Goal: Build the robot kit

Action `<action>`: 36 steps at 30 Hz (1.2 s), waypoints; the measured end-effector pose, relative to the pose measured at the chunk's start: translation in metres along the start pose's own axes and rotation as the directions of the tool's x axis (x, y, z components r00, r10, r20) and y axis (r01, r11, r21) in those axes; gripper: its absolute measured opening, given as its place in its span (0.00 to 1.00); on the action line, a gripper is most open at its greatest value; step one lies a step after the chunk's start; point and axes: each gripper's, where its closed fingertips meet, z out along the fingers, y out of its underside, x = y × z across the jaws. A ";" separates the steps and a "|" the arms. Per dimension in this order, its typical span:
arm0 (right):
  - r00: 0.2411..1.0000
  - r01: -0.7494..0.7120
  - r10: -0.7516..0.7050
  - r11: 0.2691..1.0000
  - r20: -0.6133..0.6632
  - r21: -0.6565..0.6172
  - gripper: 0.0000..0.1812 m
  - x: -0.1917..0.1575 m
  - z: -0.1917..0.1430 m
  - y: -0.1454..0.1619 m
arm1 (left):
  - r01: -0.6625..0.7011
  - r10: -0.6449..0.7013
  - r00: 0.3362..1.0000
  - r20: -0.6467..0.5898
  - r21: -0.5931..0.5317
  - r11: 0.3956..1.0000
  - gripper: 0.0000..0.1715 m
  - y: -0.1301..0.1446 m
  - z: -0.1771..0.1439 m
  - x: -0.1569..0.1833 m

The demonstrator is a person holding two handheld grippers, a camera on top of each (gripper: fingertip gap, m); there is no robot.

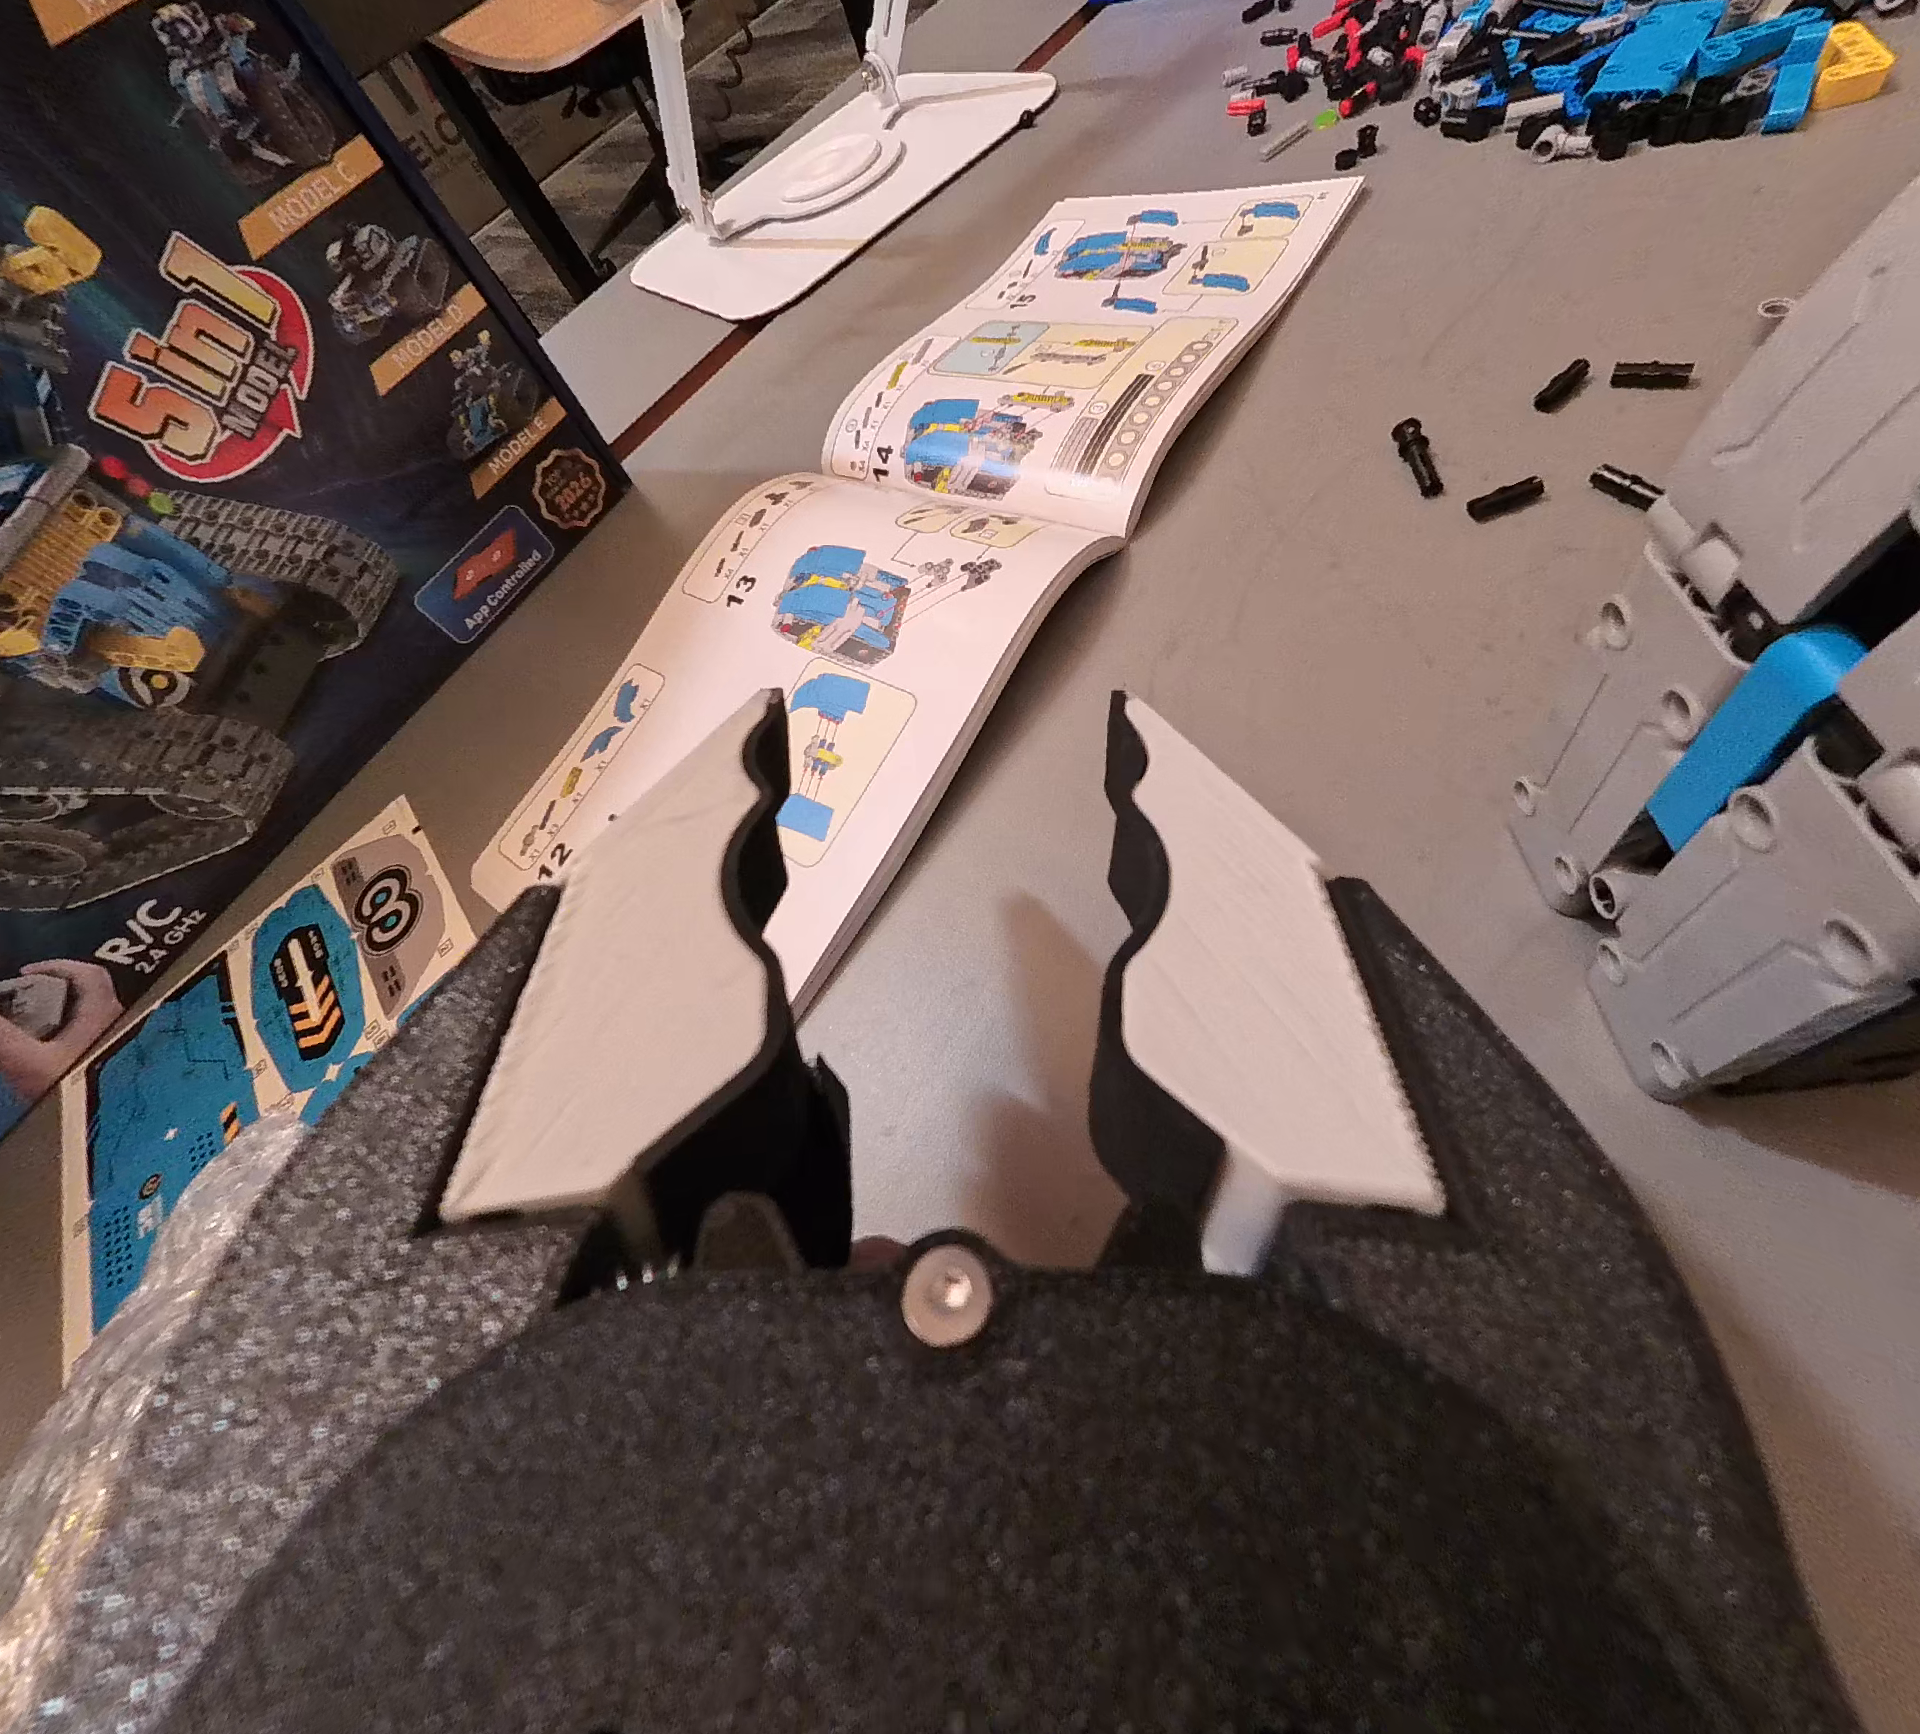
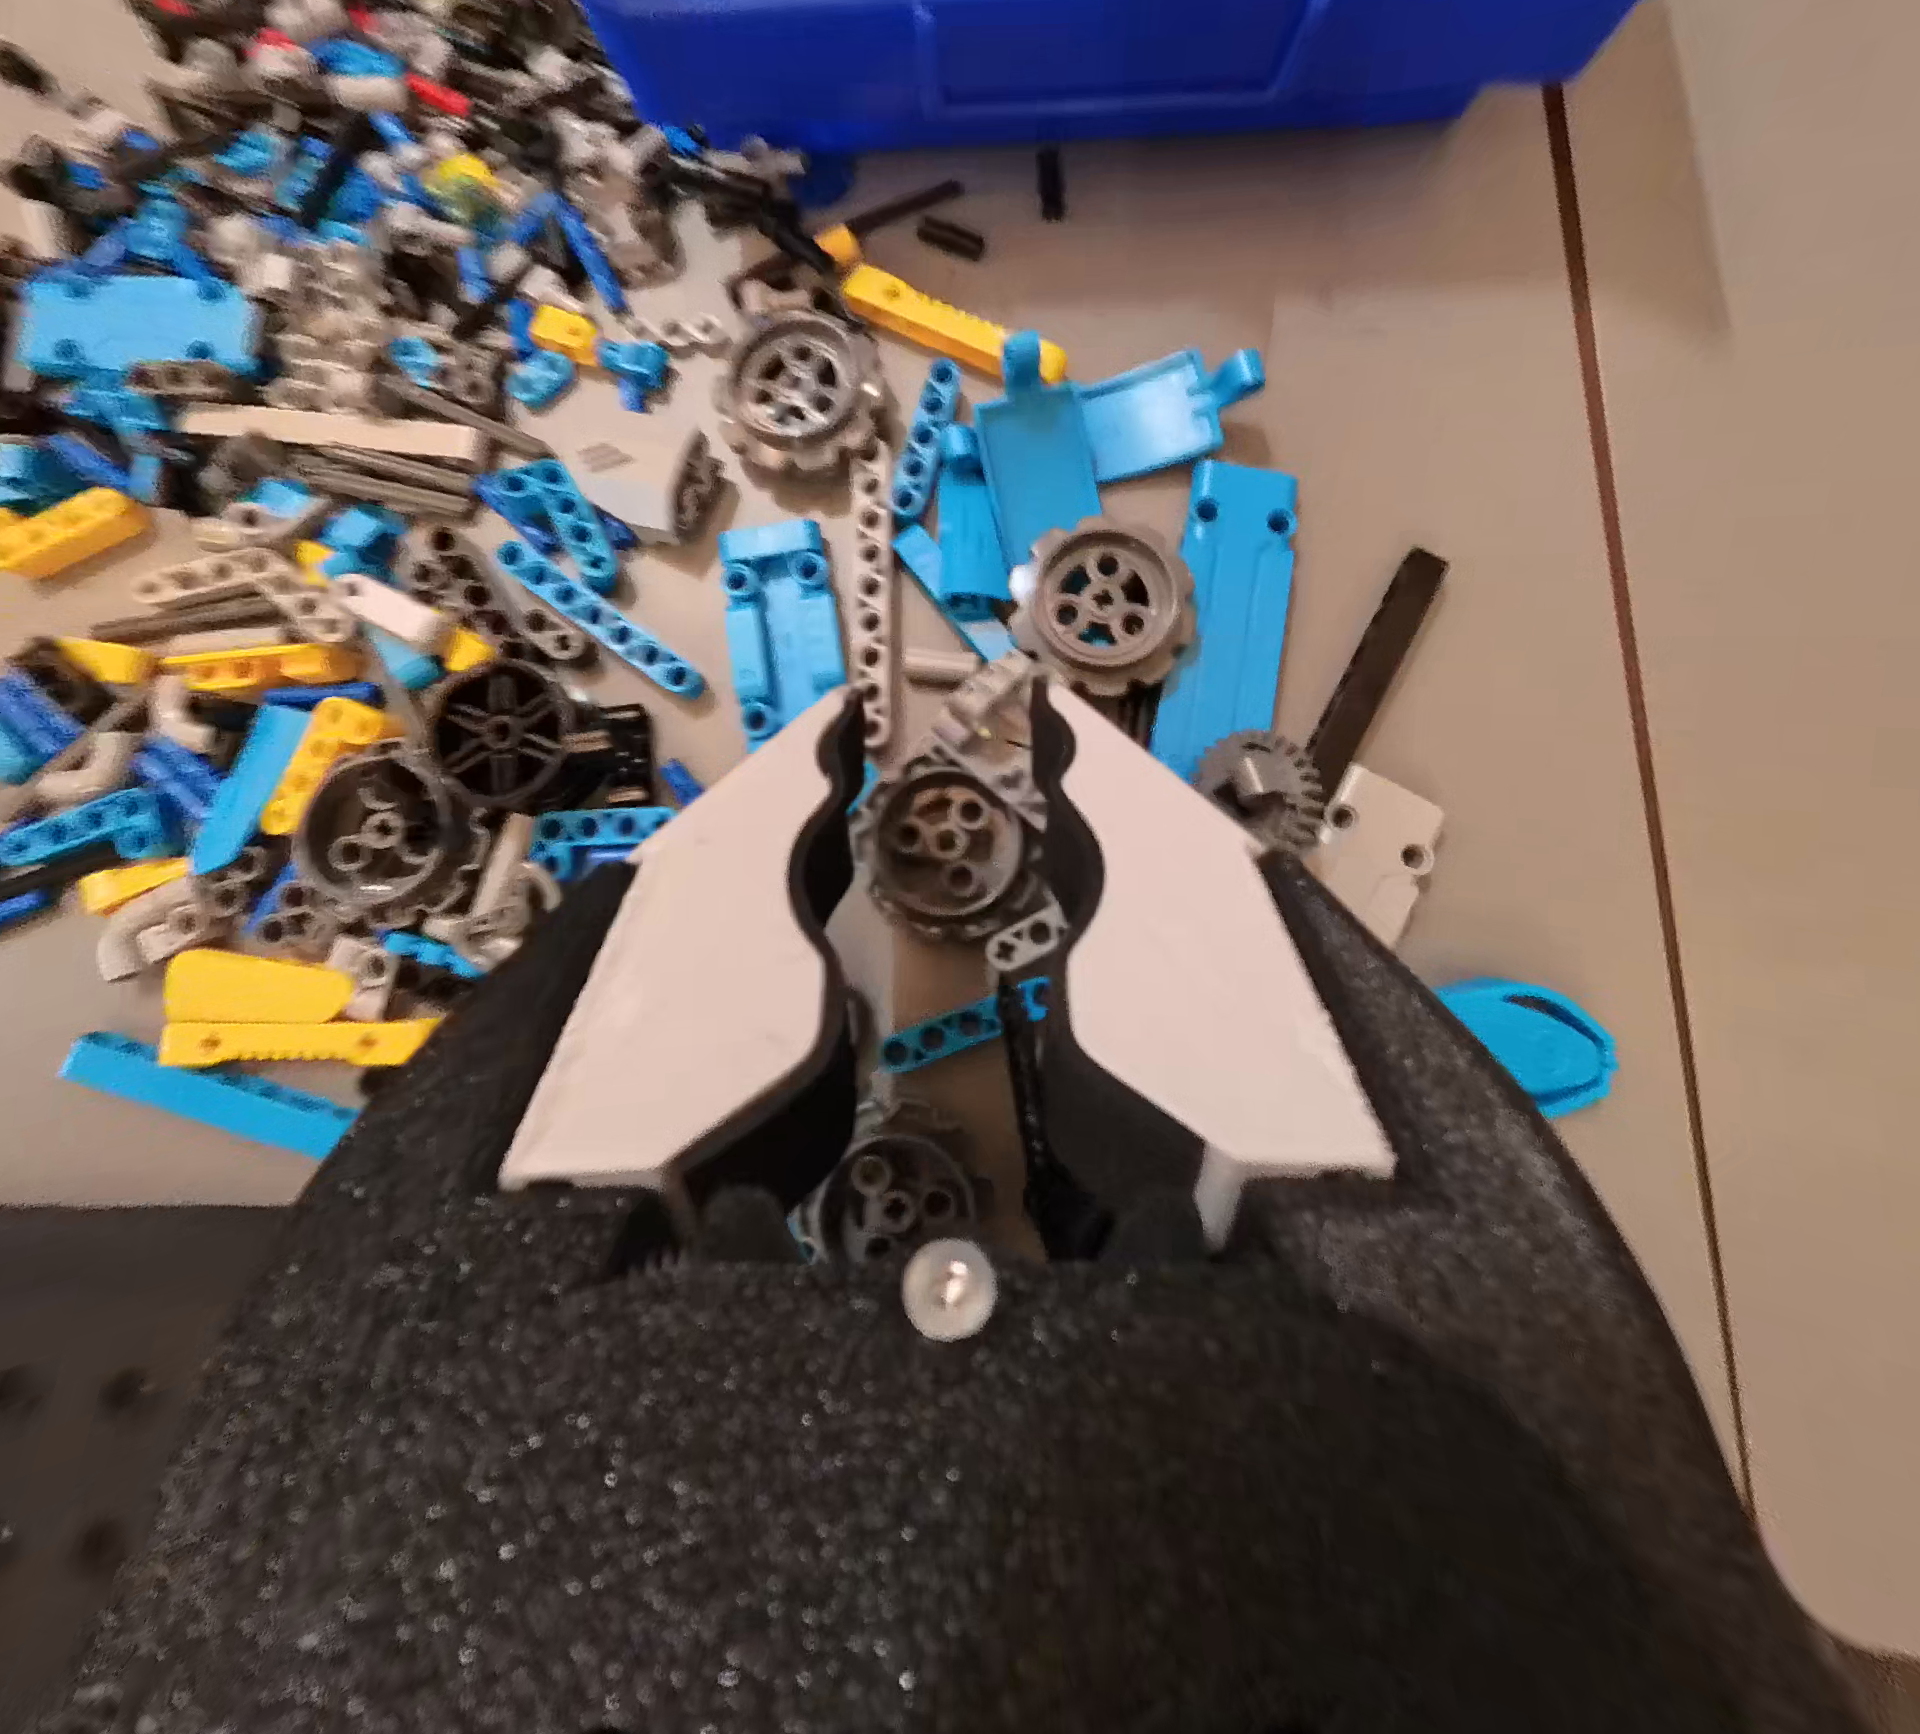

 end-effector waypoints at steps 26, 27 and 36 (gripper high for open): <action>0.834 0.466 -0.451 0.884 0.318 0.034 0.25 -0.115 -0.005 0.023 | -0.005 0.005 1.000 0.002 0.000 1.000 0.36 0.000 0.000 0.000; 0.838 0.467 -0.453 0.884 0.305 0.031 0.23 -0.113 -0.003 0.023 | -0.006 0.006 1.000 0.001 0.000 1.000 0.36 0.000 0.000 0.001; 0.865 0.439 -0.447 0.894 0.228 0.088 0.01 -0.097 -0.009 0.009 | -0.015 0.015 1.000 0.003 0.000 1.000 0.36 0.000 0.000 0.001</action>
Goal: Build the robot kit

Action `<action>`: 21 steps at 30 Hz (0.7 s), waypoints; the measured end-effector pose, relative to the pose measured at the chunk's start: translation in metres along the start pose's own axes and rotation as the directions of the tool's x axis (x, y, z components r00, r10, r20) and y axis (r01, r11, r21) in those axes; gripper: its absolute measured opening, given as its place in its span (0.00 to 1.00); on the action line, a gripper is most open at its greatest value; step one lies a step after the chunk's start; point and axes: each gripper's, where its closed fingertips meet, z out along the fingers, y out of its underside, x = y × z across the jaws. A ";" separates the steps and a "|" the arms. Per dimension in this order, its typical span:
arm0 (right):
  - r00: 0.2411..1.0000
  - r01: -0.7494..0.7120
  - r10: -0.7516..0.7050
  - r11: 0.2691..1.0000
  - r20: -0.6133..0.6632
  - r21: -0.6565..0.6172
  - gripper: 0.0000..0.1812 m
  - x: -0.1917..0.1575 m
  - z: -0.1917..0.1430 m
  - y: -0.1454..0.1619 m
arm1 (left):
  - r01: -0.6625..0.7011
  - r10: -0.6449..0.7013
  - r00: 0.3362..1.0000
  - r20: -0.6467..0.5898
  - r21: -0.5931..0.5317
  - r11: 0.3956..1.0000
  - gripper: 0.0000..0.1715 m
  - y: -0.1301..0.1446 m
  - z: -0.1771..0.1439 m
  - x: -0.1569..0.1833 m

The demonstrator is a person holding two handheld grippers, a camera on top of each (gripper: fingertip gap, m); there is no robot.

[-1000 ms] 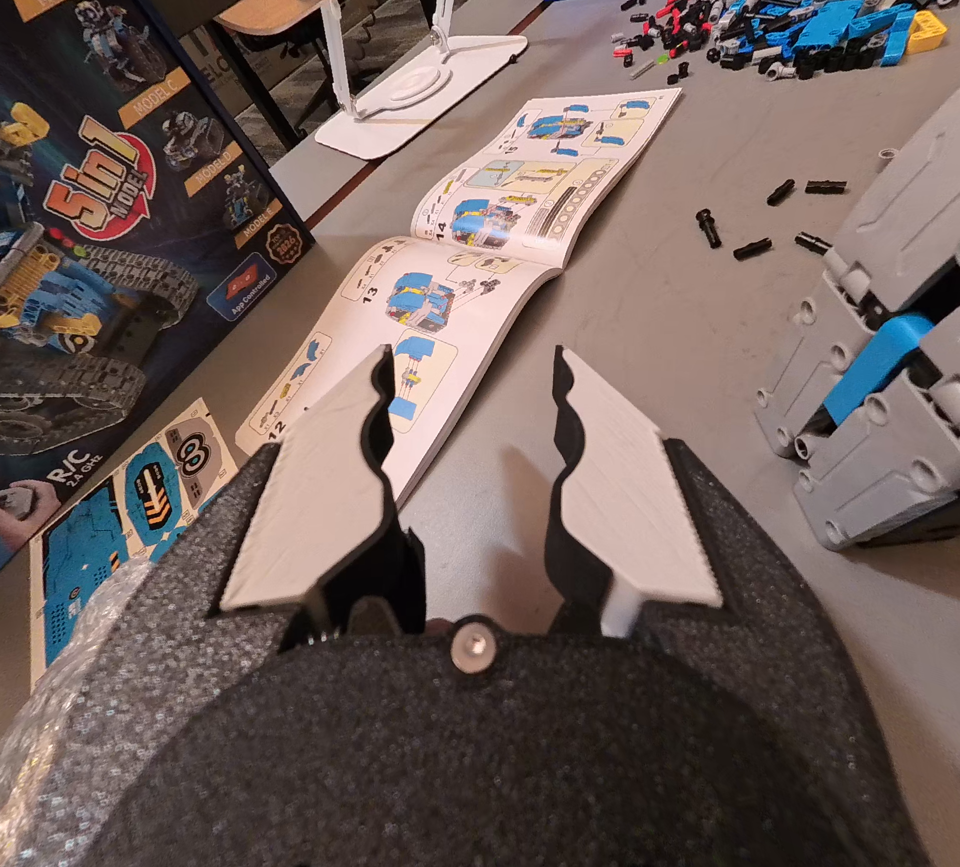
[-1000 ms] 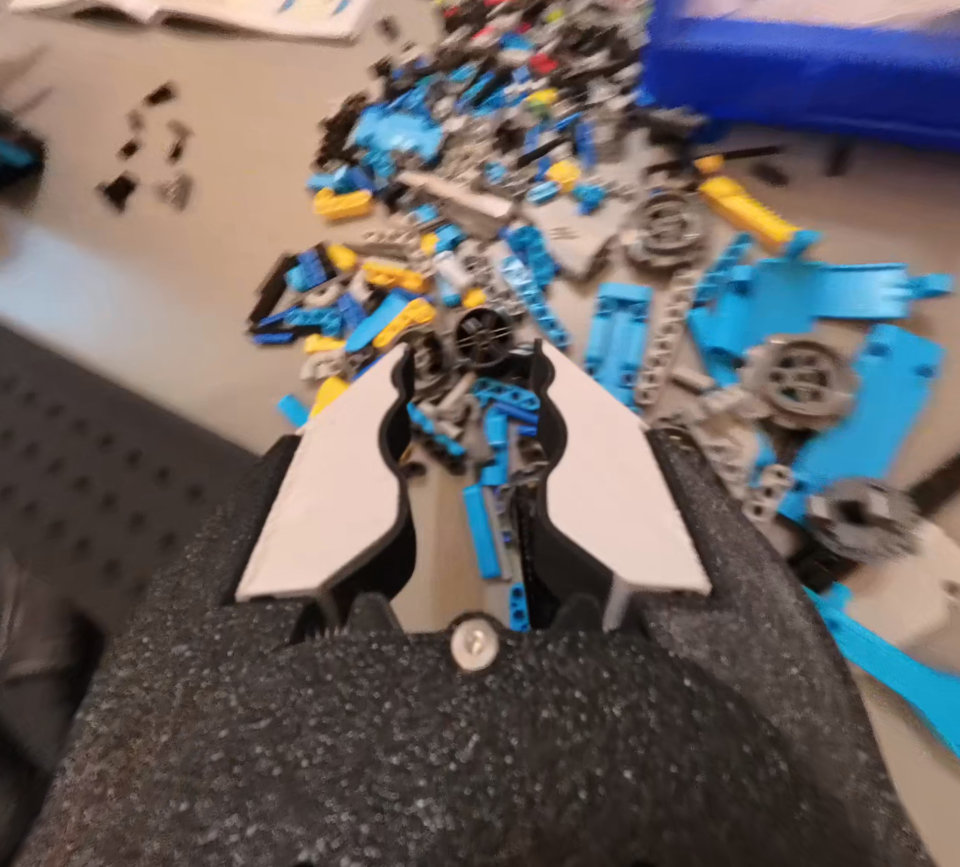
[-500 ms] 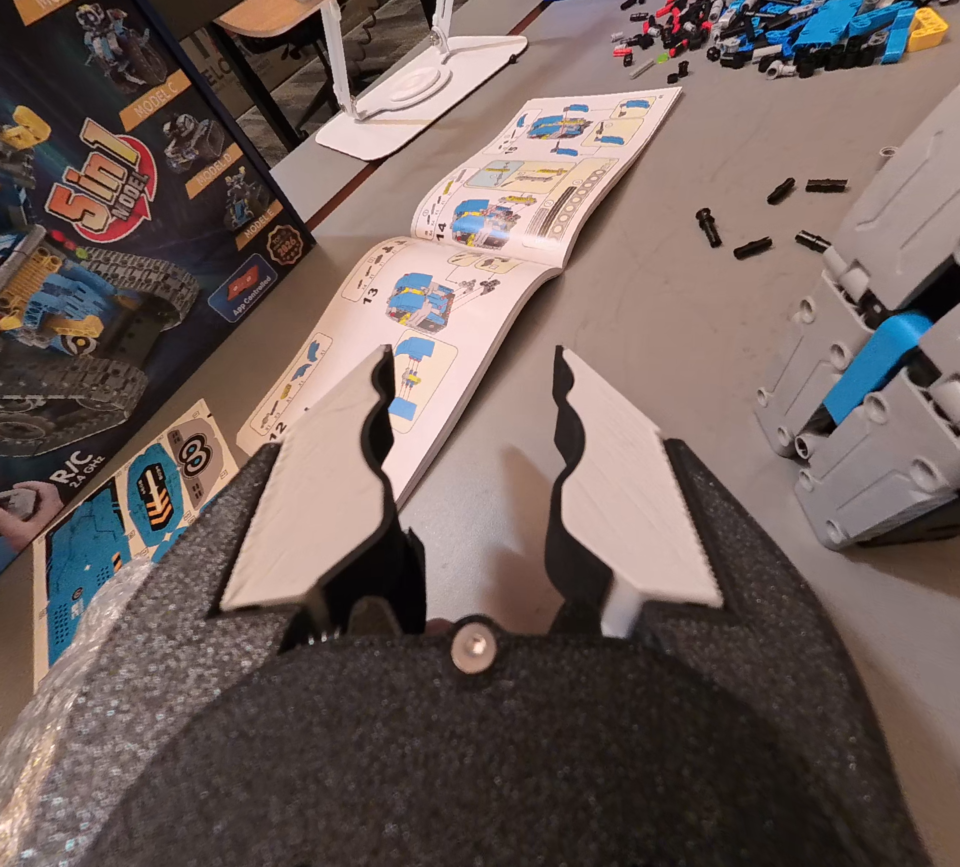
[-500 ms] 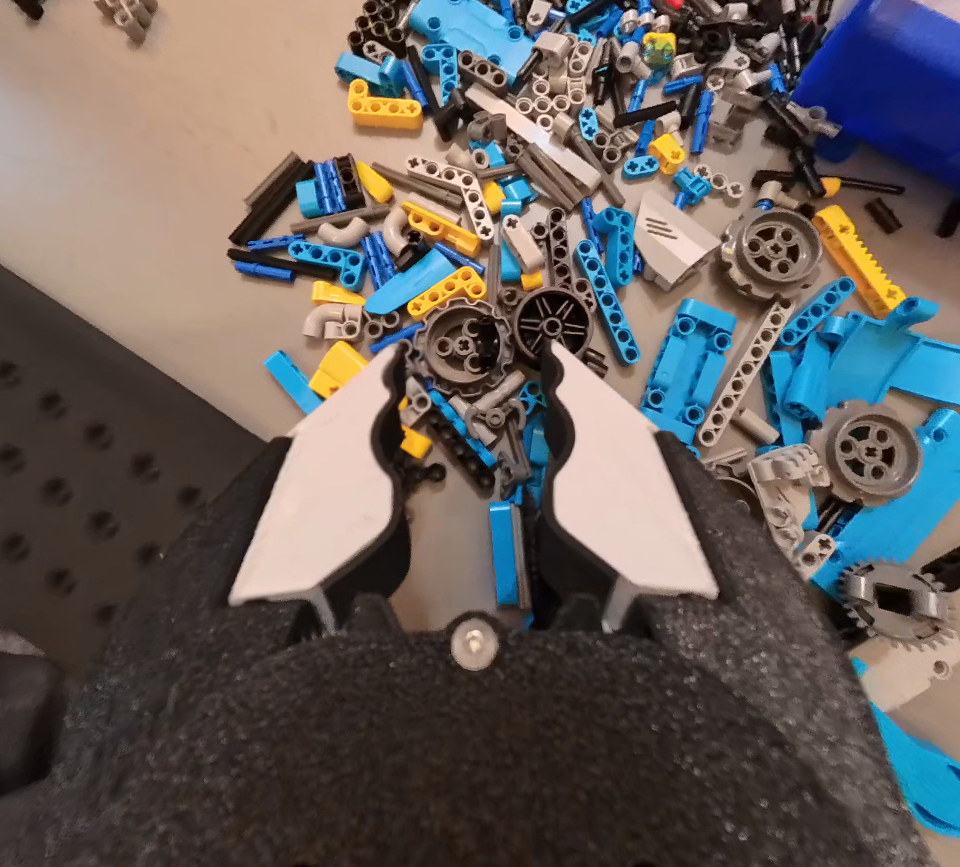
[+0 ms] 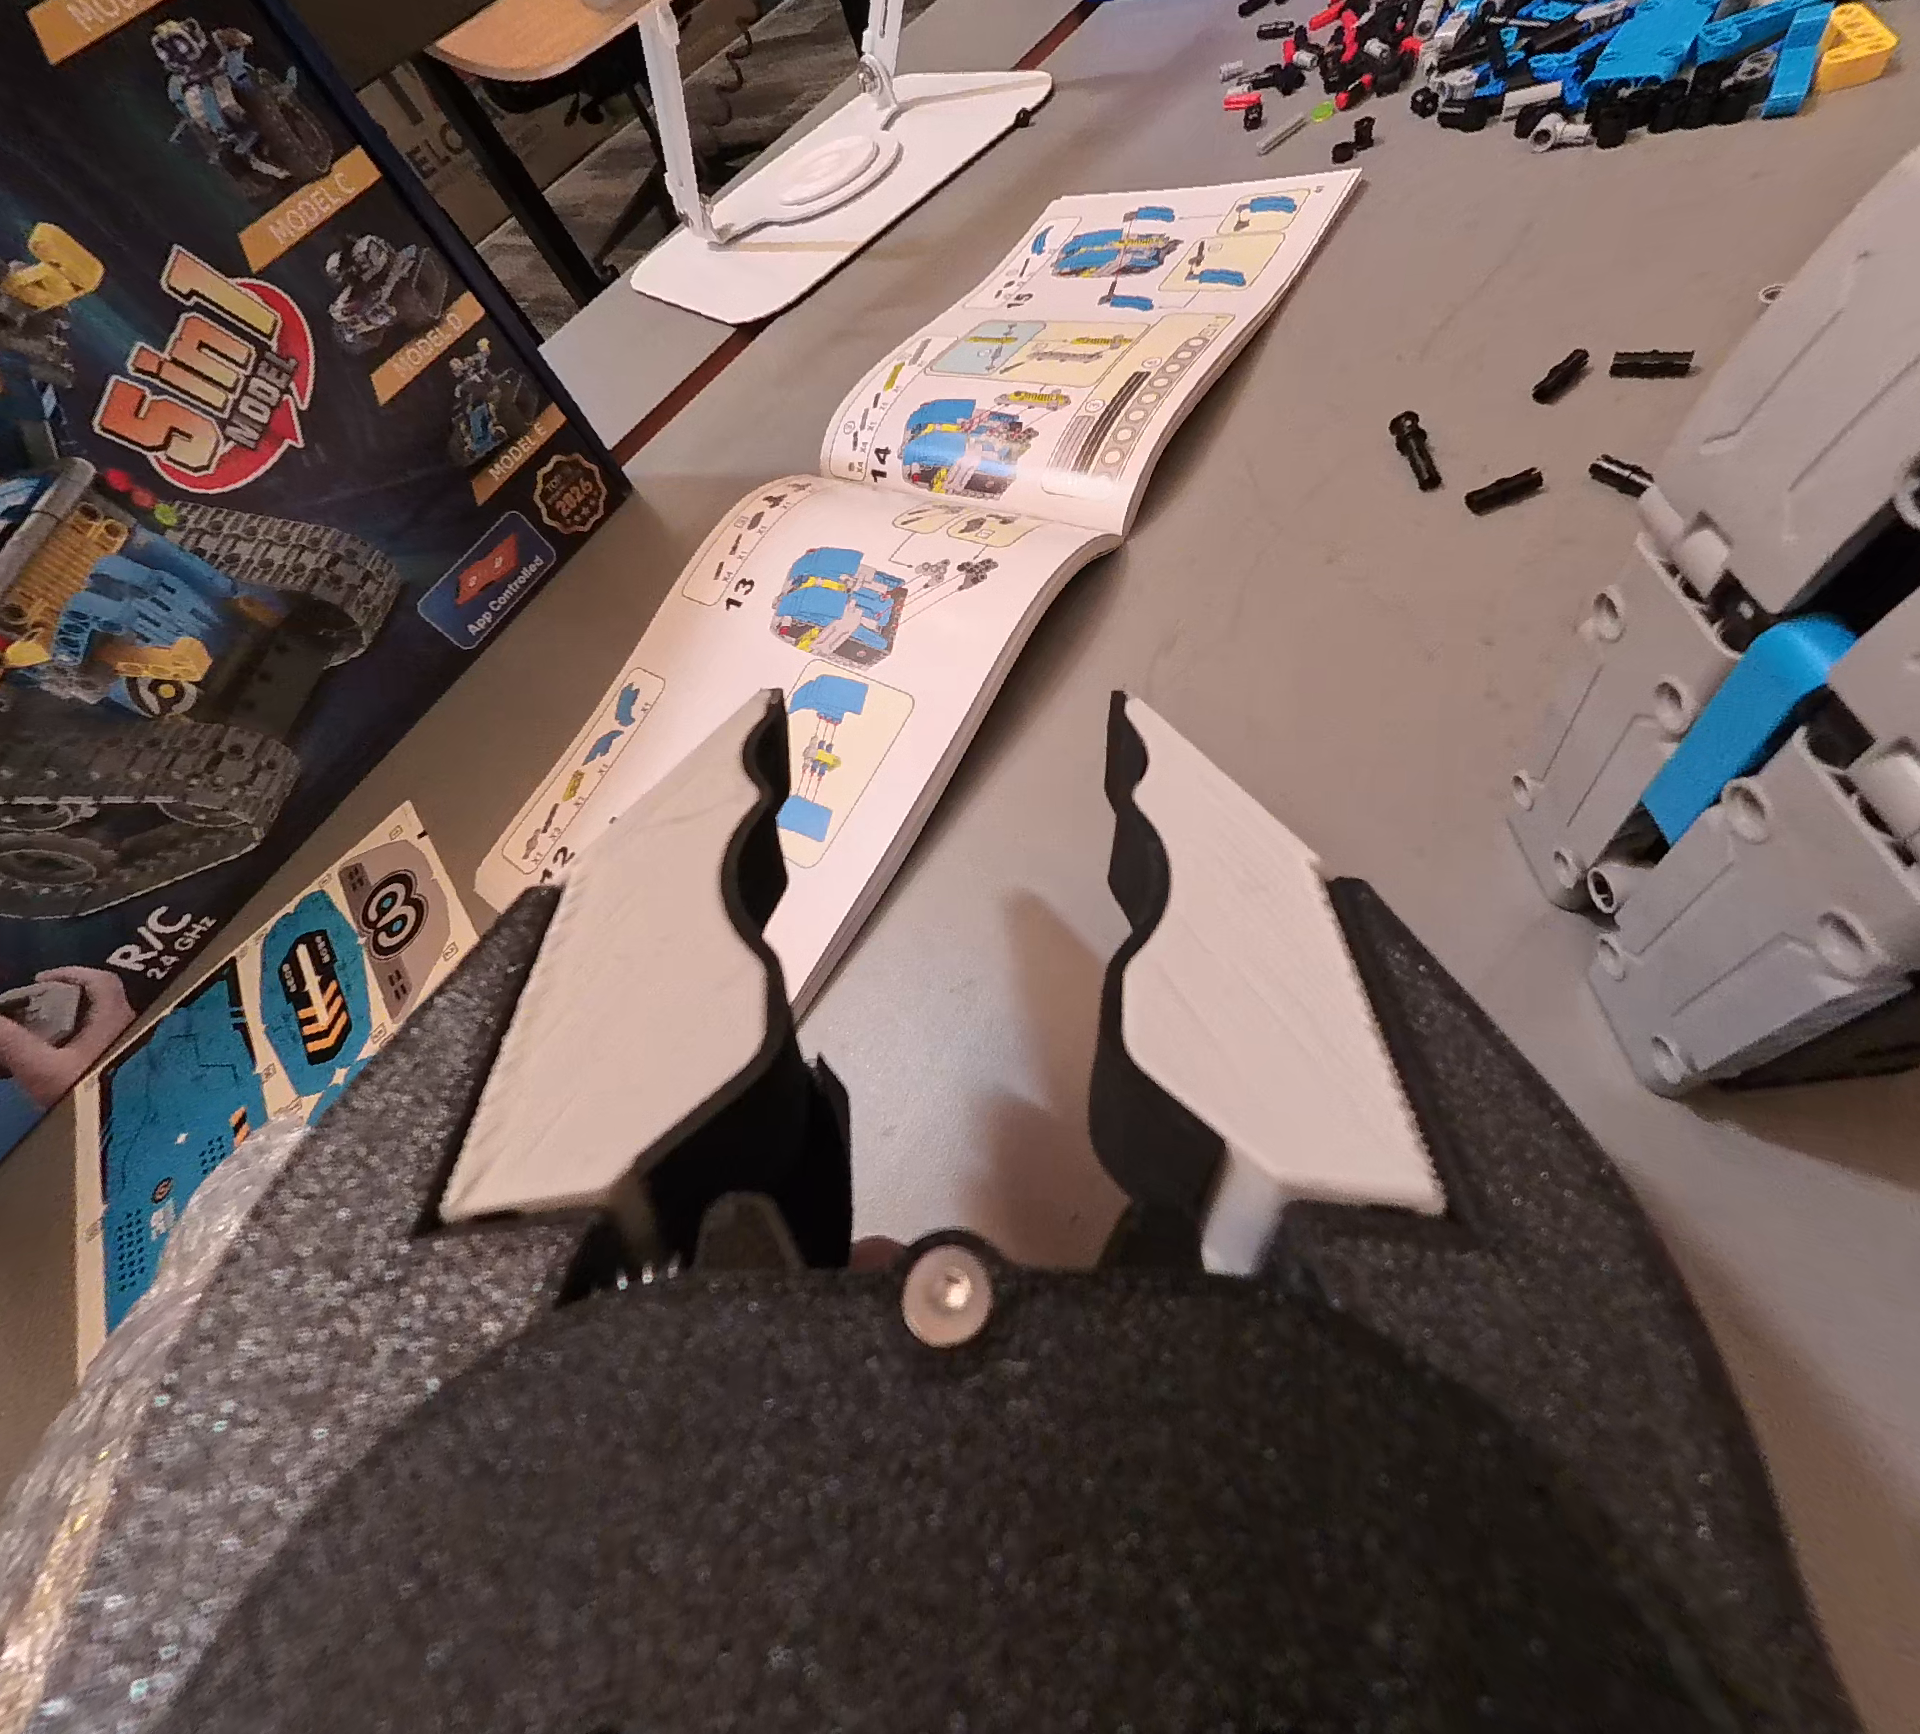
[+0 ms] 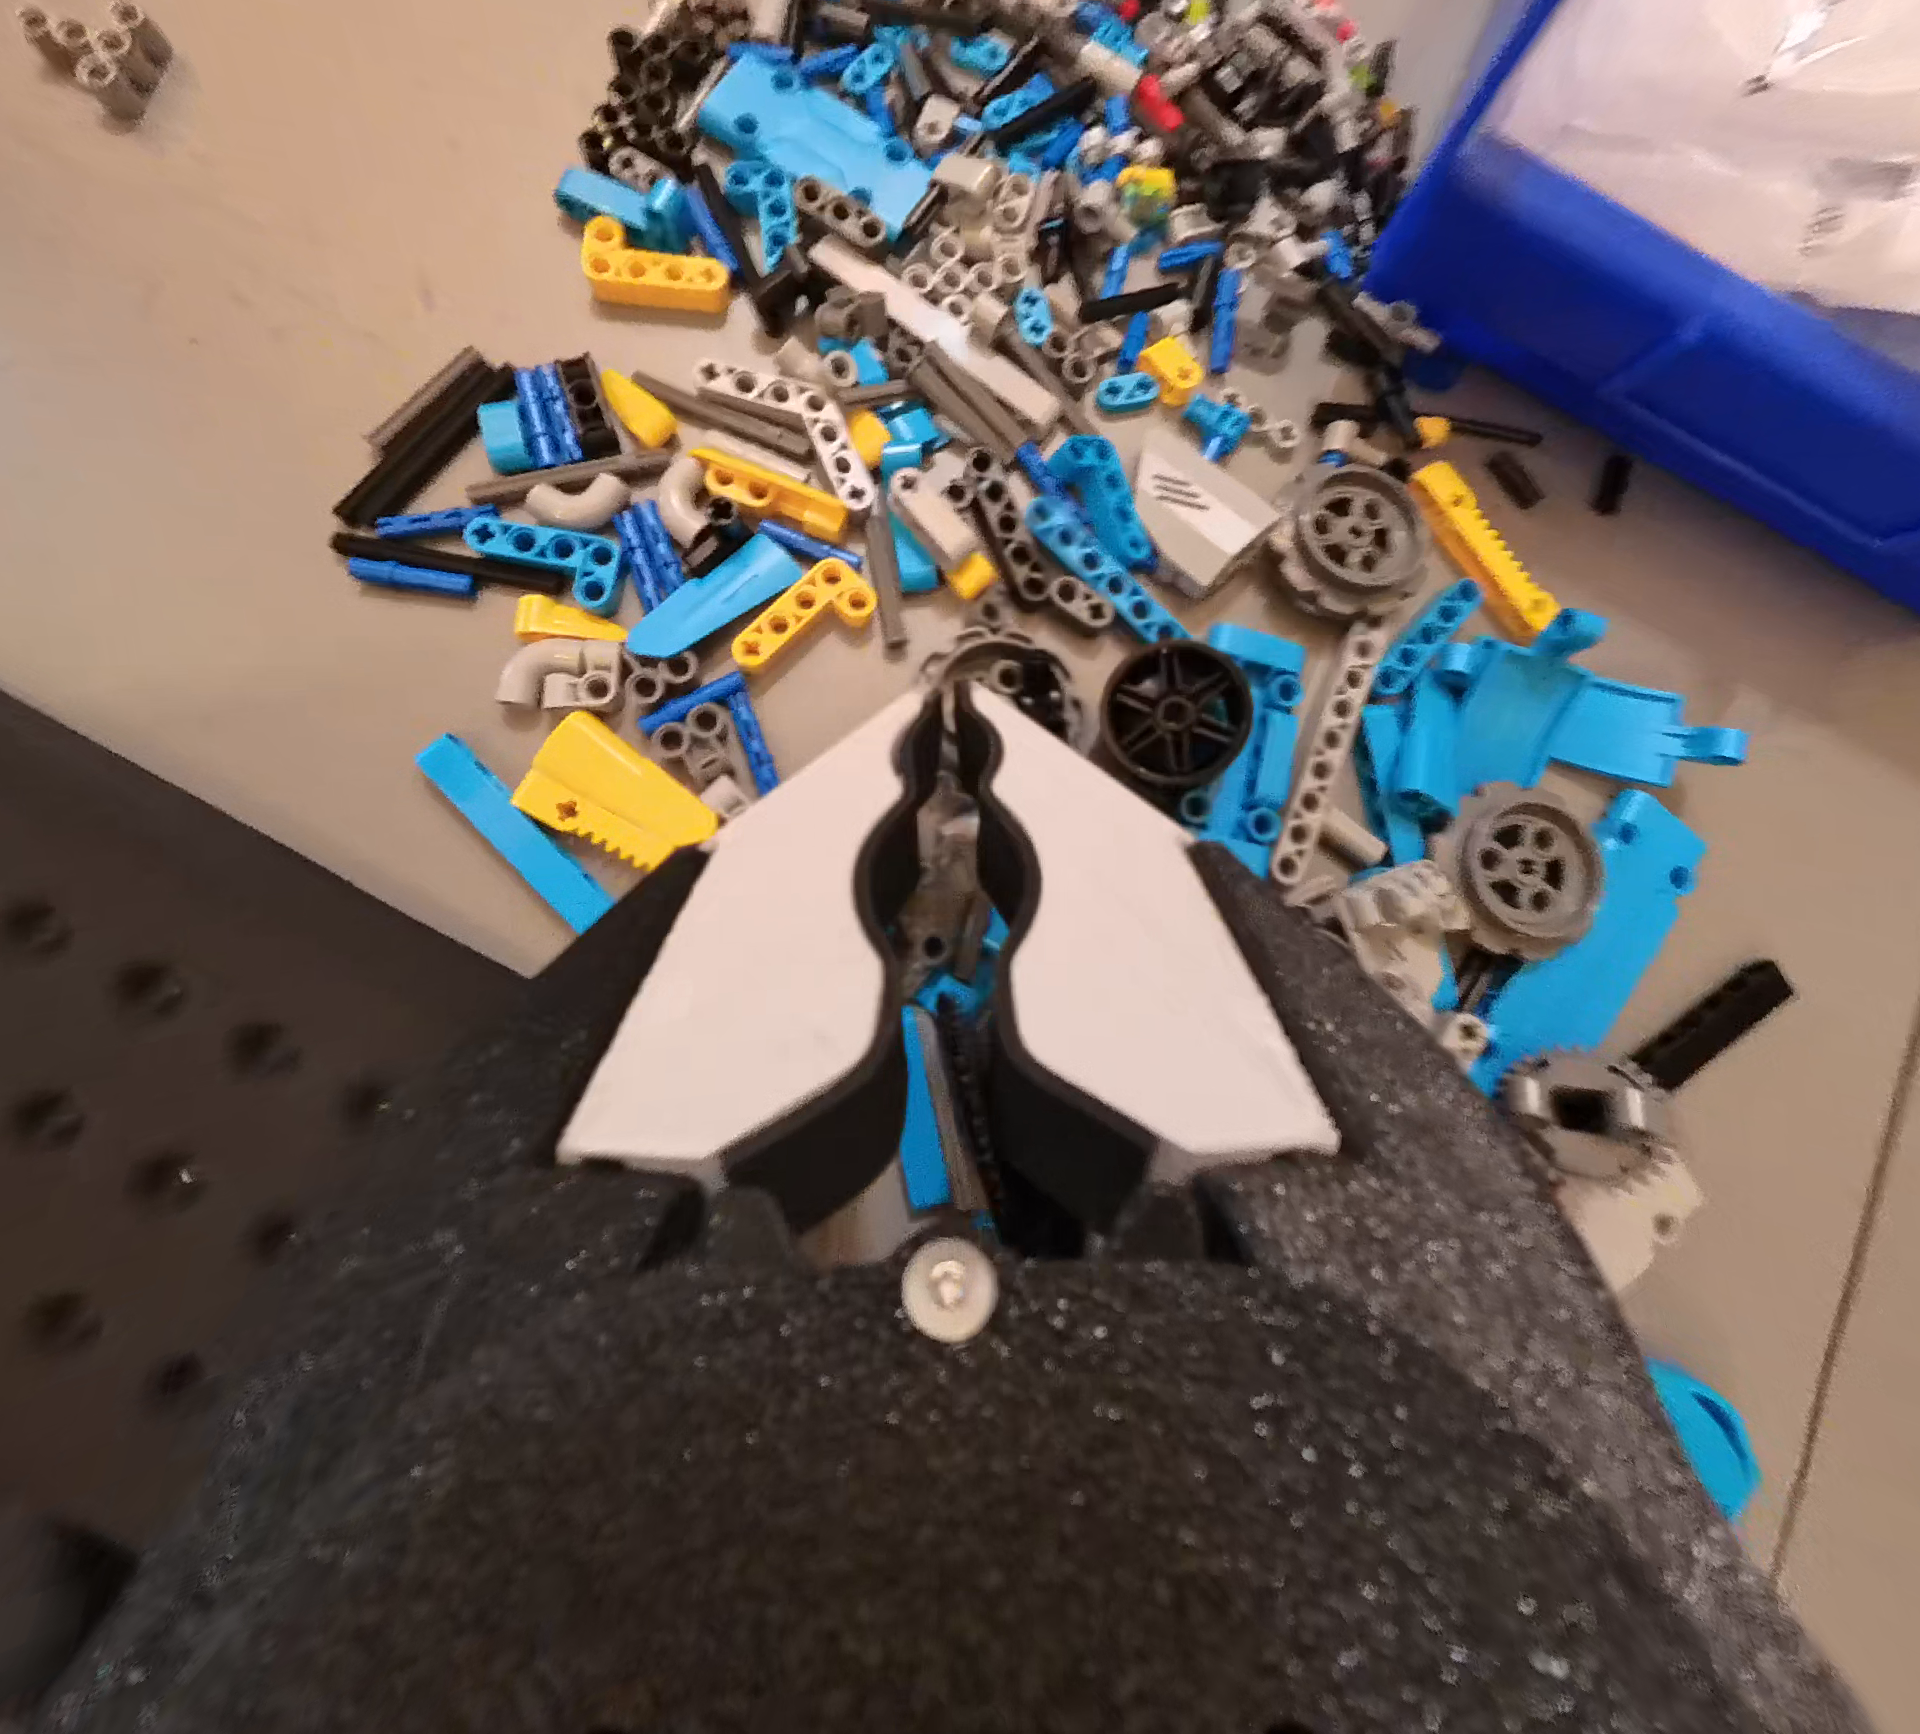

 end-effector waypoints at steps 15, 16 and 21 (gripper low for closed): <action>0.998 -0.055 0.054 0.997 -0.021 -0.056 0.28 0.005 0.014 0.008 | 0.002 -0.002 1.000 -0.001 0.000 1.000 0.36 0.000 0.000 0.000; 0.999 -0.048 0.046 0.996 -0.027 -0.075 0.26 0.005 0.017 0.011 | 0.002 -0.002 1.000 -0.001 0.000 1.000 0.36 0.000 0.000 0.000; 0.995 0.000 -0.014 0.991 -0.099 -0.134 0.19 0.009 0.019 0.016 | 0.003 -0.003 1.000 -0.002 0.000 1.000 0.36 0.000 0.000 0.000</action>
